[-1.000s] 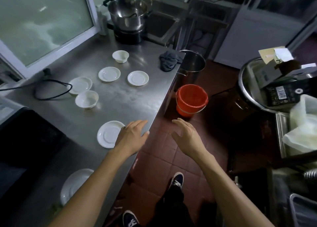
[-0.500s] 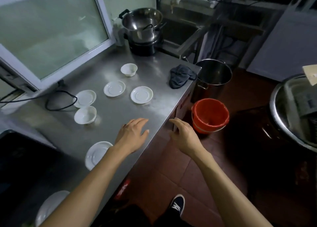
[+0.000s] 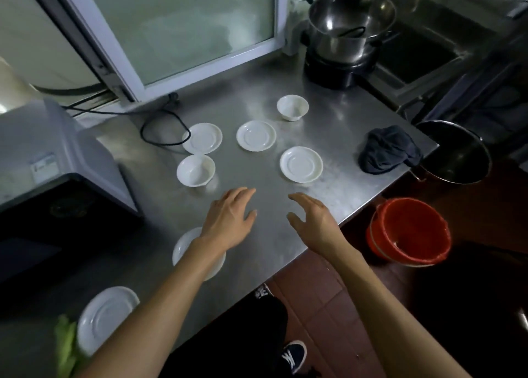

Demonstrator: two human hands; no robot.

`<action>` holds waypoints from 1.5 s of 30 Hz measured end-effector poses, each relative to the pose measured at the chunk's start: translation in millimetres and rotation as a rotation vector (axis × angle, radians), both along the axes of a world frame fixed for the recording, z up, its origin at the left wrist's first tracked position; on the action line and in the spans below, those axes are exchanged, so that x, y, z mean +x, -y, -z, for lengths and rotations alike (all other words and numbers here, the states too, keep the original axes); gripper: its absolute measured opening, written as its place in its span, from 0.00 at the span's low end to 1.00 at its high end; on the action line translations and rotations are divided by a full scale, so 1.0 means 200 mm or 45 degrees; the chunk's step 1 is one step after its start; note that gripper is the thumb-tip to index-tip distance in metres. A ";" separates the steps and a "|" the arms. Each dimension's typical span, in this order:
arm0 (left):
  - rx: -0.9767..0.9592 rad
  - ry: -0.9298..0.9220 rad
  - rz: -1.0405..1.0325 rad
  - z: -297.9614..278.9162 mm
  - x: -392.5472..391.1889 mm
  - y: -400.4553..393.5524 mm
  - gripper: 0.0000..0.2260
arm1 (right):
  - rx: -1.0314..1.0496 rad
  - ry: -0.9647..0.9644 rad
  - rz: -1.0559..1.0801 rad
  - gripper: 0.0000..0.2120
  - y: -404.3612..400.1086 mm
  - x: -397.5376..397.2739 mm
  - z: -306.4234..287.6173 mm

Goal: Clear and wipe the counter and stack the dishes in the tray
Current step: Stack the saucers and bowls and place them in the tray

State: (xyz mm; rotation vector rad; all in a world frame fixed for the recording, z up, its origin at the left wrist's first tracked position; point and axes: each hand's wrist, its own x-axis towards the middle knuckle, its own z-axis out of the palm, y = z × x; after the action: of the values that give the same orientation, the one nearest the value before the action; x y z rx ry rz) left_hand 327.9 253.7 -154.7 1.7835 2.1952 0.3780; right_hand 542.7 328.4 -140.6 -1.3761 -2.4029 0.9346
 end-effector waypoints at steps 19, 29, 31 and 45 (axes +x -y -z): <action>-0.432 -0.023 -0.515 0.32 -0.77 -0.49 0.42 | -0.060 0.206 -0.400 0.21 -0.54 -0.61 0.14; -0.430 -0.041 -0.629 0.34 -0.71 -0.61 0.42 | -0.143 0.137 -0.502 0.21 -0.79 -0.67 0.25; -0.407 -0.048 -0.631 0.31 -0.65 -0.65 0.41 | -0.136 0.078 -0.502 0.21 -0.90 -0.66 0.26; -0.328 -0.086 -0.569 0.17 -0.22 -1.32 0.41 | 0.063 0.185 -0.472 0.26 -1.87 -0.58 0.32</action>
State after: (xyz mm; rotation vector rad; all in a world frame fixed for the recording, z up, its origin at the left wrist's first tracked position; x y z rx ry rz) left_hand 283.3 518.5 -188.3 1.1852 2.5496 0.1164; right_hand 426.4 702.6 -205.3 -1.0305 -2.8344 0.8715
